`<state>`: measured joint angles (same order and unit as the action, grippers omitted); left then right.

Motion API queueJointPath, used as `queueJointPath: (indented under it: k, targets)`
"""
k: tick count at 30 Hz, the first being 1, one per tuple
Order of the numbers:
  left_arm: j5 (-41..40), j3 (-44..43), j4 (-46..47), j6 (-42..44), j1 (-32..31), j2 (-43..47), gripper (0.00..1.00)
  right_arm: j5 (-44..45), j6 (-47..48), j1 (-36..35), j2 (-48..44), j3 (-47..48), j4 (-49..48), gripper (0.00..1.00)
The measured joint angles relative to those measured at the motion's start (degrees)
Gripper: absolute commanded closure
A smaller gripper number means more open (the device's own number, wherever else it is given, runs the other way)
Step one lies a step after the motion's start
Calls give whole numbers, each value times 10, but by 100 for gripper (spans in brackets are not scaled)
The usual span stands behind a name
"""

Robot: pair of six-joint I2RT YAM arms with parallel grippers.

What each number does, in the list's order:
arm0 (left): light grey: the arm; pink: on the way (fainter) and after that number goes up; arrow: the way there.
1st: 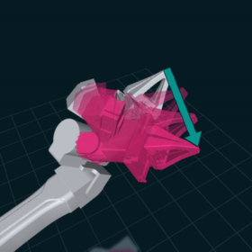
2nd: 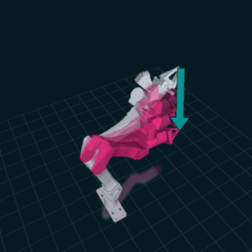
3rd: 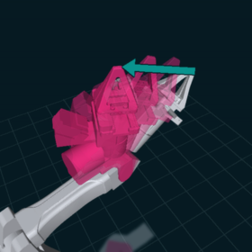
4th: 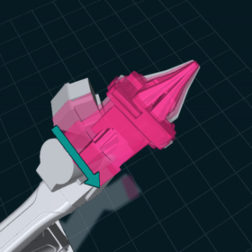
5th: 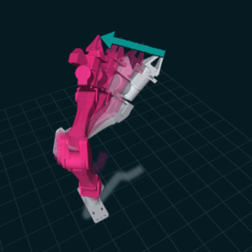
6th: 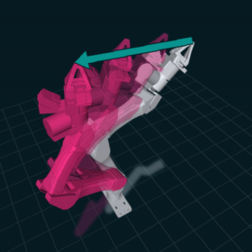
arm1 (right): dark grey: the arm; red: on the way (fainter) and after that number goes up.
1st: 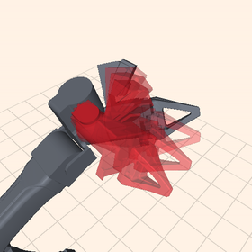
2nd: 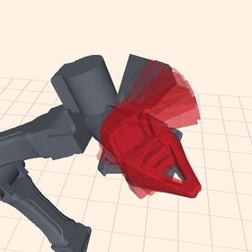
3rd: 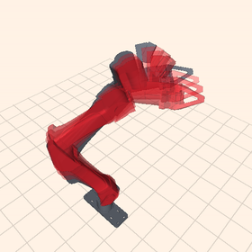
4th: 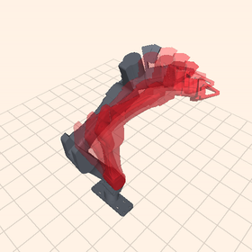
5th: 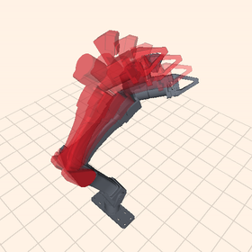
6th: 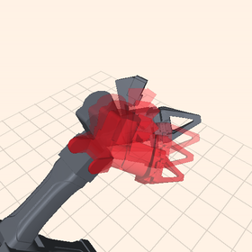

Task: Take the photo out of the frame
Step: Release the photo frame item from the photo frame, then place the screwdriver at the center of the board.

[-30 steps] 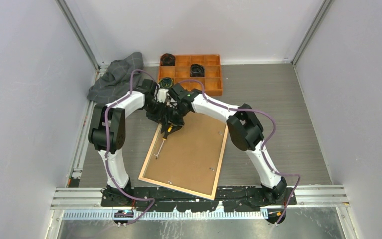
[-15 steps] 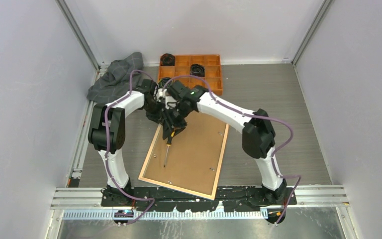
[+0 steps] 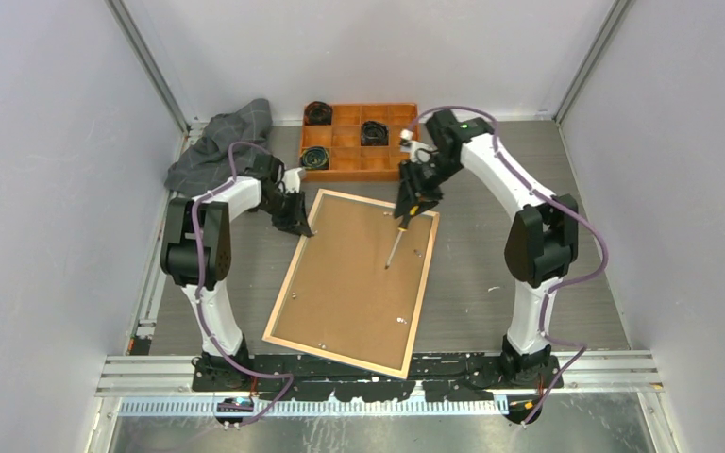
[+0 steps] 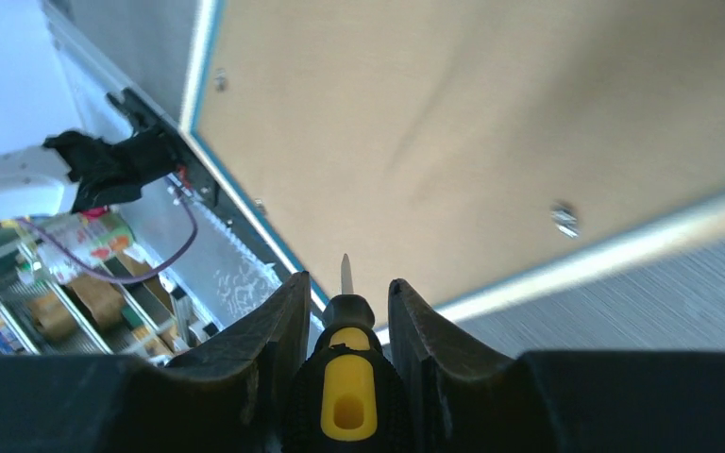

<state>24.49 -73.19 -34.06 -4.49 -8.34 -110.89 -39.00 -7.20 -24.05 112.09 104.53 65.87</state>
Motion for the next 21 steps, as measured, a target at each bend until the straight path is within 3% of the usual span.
queueJointPath:
  k: [7,16,21]
  targets:
    - [32,31,37,-30,21,12,100,64,64,125,-2,-16,81,99]
    - [43,58,57,-45,47,28,100,209,128,158,-8,-32,122,99]
    - [42,63,63,-50,49,31,100,278,131,173,11,-37,119,94]
